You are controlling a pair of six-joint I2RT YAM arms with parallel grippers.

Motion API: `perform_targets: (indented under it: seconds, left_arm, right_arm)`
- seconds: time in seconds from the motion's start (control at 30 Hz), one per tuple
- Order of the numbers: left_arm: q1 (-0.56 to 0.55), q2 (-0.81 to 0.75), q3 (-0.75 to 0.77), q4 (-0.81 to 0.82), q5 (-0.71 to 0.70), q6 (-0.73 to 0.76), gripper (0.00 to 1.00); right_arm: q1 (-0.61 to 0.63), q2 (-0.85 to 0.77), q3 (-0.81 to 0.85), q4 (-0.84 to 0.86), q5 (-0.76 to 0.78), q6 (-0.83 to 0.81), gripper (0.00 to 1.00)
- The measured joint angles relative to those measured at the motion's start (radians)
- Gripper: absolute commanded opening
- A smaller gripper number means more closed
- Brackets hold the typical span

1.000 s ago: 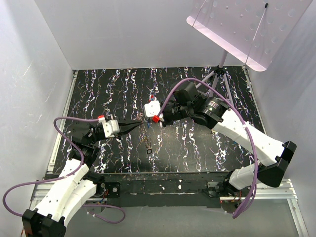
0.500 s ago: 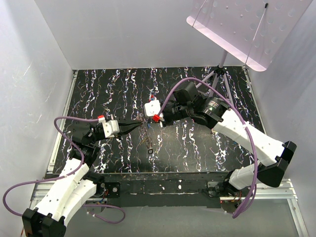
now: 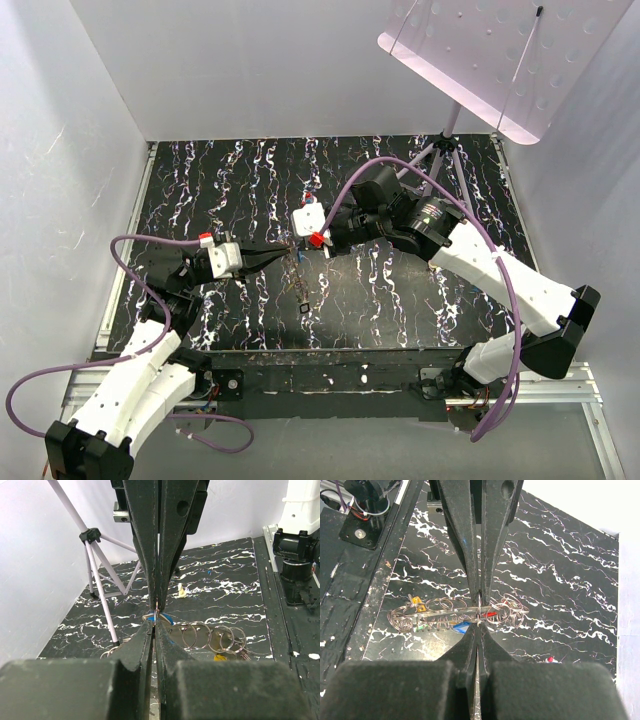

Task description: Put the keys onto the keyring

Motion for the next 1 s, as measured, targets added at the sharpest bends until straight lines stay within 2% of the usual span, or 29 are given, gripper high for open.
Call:
perform_targets:
  seconds: [1.0]
  left_arm:
    - [0.0,0.011,0.0,-0.034,0.005,0.021,0.0]
  right_arm:
    - [-0.003,0.027,0.022,-0.024,0.0,0.039,0.01]
